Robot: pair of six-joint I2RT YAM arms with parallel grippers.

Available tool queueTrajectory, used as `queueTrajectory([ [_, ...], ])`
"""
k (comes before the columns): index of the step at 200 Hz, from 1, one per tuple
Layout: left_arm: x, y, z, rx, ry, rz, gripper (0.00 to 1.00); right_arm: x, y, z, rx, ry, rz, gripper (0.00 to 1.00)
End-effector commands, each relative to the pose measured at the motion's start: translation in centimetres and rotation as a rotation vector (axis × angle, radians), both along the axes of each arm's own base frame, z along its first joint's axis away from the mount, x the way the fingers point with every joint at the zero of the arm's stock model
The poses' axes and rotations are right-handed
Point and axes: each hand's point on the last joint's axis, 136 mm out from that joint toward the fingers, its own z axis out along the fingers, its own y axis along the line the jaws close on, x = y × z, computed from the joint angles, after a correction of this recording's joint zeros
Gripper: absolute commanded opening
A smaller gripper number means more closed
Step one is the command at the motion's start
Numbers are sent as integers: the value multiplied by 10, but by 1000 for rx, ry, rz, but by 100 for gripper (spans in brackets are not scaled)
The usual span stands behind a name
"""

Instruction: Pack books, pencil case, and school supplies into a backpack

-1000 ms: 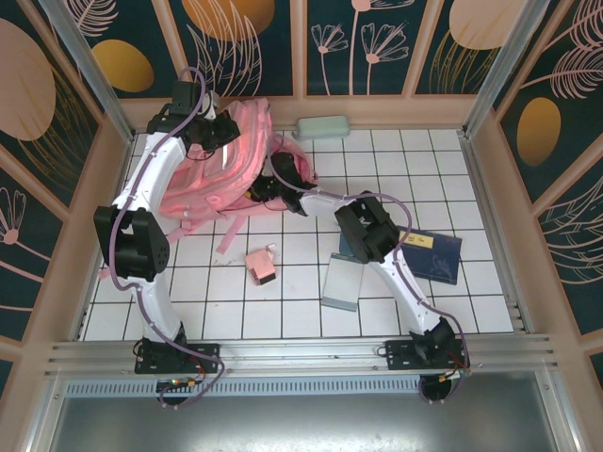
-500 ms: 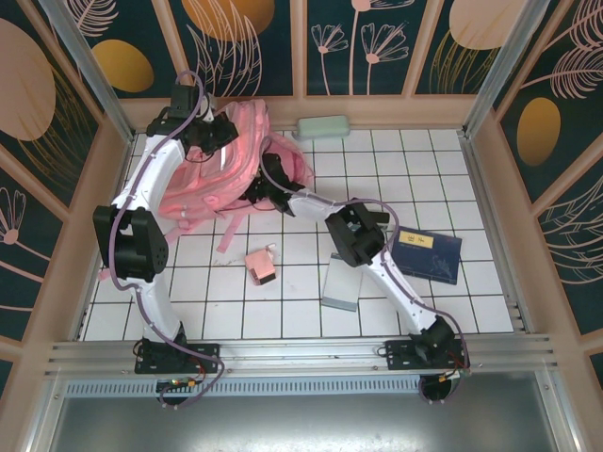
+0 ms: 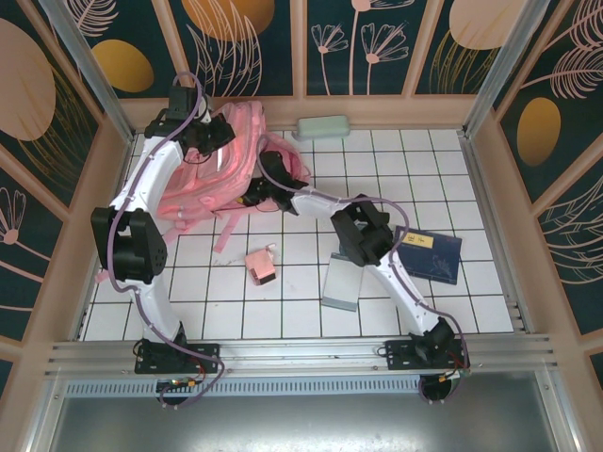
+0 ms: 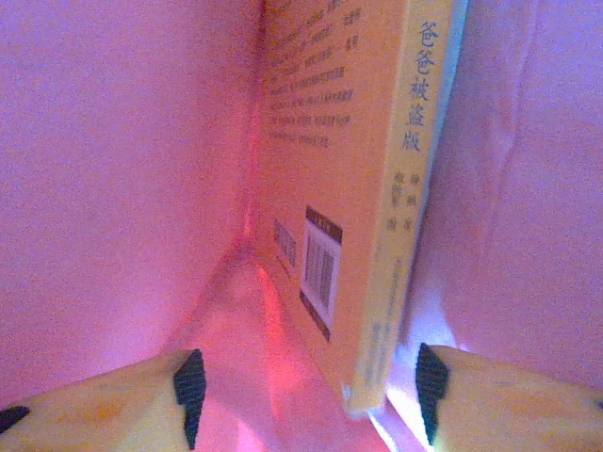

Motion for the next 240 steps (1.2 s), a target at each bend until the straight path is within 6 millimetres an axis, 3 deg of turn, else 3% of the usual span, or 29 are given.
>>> queueTrajectory([
  [1, 0, 2, 31, 32, -119, -15, 0, 8, -27, 35, -52, -76, -19, 68],
  [23, -1, 2, 23, 39, -111, -17, 0, 9, -45, 27, -126, -57, -31, 68],
  [63, -3, 5, 0, 70, -89, -23, 0, 3, -95, 38, -209, -102, -104, 69],
  [108, -10, 0, -41, 49, -33, -48, 6, -4, -183, 49, -325, -114, -243, 69],
  [124, -12, -1, -49, 40, -22, -51, 18, -13, -213, 56, -388, -124, -302, 69],
  [128, -13, -3, -51, 35, -20, -55, 21, -7, -233, 57, -408, -118, -347, 70],
  [147, -15, -6, -53, 12, -24, -63, 34, -14, -283, 59, -484, -102, -453, 71],
  [165, -15, -12, -51, -9, -34, -70, 47, -27, -333, 51, -570, -40, -577, 73],
  [199, -16, -34, -46, -26, -50, -105, 59, -65, -419, 26, -728, 107, -809, 81],
  [240, -19, -60, -44, -31, -59, -152, 74, -126, -496, -18, -807, 358, -1018, 94],
])
